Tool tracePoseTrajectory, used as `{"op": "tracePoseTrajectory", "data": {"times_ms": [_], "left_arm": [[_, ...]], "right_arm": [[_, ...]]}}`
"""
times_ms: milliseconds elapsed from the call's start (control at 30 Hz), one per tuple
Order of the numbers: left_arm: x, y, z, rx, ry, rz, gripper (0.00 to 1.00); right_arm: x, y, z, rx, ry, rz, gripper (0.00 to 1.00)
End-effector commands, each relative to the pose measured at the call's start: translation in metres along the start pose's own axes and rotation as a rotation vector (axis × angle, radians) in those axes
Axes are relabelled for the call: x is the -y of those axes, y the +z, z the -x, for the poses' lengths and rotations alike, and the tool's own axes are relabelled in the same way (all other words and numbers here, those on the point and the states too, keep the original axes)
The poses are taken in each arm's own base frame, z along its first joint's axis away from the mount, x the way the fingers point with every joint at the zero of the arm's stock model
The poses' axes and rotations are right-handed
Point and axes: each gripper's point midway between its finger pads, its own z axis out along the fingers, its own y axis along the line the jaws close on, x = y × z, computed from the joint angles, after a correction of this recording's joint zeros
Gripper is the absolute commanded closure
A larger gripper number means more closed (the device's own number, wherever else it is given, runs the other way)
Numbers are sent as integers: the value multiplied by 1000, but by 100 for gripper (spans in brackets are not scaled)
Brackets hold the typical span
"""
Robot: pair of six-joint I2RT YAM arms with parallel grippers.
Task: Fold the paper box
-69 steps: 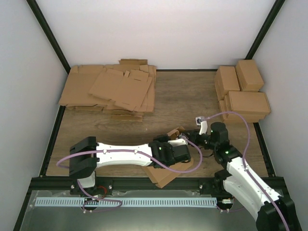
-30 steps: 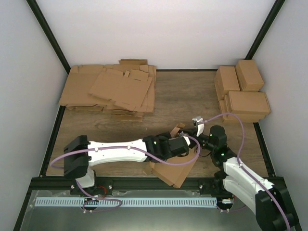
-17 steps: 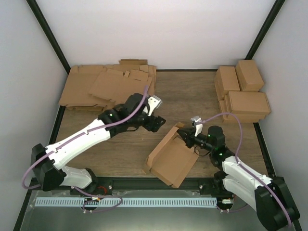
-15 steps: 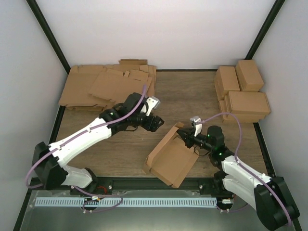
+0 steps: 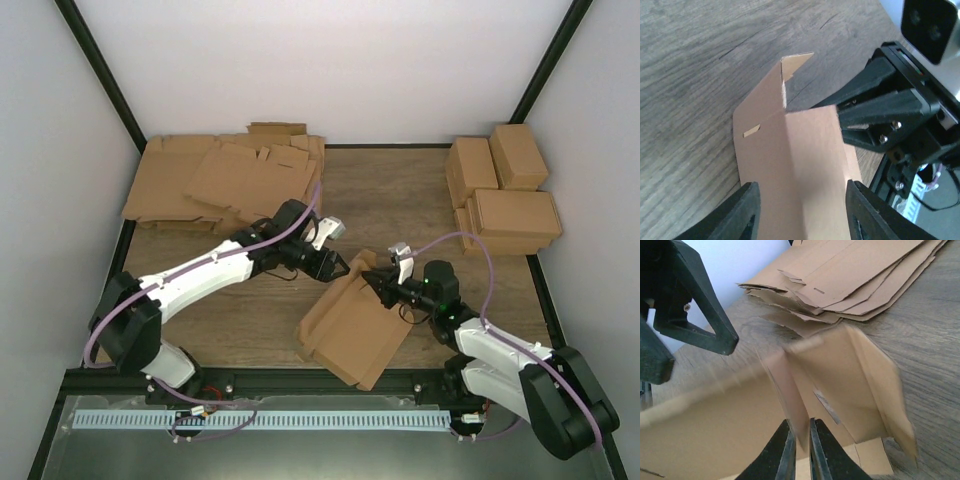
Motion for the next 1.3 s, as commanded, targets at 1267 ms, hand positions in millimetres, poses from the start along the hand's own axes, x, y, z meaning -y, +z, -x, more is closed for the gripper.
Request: {"op": "tracePoseTrajectory", "data": {"times_ms": [1267], "left_arm": [[-13,29,-11,-75,7,-36,72]], "right_arm": [[57,20,18,-29,-110,-293,67]]}}
